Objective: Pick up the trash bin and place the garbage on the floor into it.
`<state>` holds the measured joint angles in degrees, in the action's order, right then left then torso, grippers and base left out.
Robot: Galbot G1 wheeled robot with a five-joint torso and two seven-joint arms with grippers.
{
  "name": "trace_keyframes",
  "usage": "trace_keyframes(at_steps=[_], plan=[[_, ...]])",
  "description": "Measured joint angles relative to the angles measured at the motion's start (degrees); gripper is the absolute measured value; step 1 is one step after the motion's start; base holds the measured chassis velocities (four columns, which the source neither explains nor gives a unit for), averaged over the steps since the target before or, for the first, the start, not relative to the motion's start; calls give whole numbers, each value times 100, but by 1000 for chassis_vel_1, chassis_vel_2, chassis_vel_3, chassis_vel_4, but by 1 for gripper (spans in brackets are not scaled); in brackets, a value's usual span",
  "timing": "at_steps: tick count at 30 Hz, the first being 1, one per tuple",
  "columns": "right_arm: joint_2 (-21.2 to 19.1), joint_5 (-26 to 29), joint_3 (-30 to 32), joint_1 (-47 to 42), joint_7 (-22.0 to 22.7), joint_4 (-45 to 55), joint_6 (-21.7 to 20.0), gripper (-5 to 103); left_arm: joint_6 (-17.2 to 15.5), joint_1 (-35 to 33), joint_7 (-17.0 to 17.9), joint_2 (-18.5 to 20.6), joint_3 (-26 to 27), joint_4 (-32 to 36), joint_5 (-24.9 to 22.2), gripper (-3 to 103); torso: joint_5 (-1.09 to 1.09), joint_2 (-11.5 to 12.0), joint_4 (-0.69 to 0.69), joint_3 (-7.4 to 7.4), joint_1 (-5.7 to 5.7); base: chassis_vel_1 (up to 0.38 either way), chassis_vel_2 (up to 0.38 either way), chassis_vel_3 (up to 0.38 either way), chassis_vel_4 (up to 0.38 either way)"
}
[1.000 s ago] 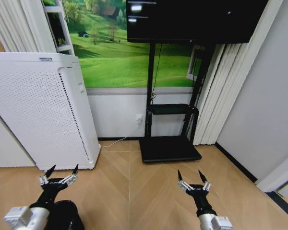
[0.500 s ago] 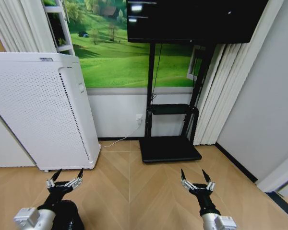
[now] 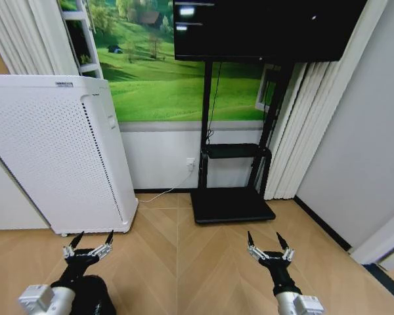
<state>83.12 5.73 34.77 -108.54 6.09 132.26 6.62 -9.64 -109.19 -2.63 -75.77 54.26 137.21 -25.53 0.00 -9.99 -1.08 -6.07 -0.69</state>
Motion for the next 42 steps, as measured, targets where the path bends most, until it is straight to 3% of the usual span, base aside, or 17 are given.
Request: trace_keyframes(at_steps=[42], plan=[[-2, 5, -2, 2, 1, -8, -5, 100, 8, -1, 0, 0, 7, -5, -5, 100, 0, -962, 0, -660, -302, 0, 0, 0, 0]])
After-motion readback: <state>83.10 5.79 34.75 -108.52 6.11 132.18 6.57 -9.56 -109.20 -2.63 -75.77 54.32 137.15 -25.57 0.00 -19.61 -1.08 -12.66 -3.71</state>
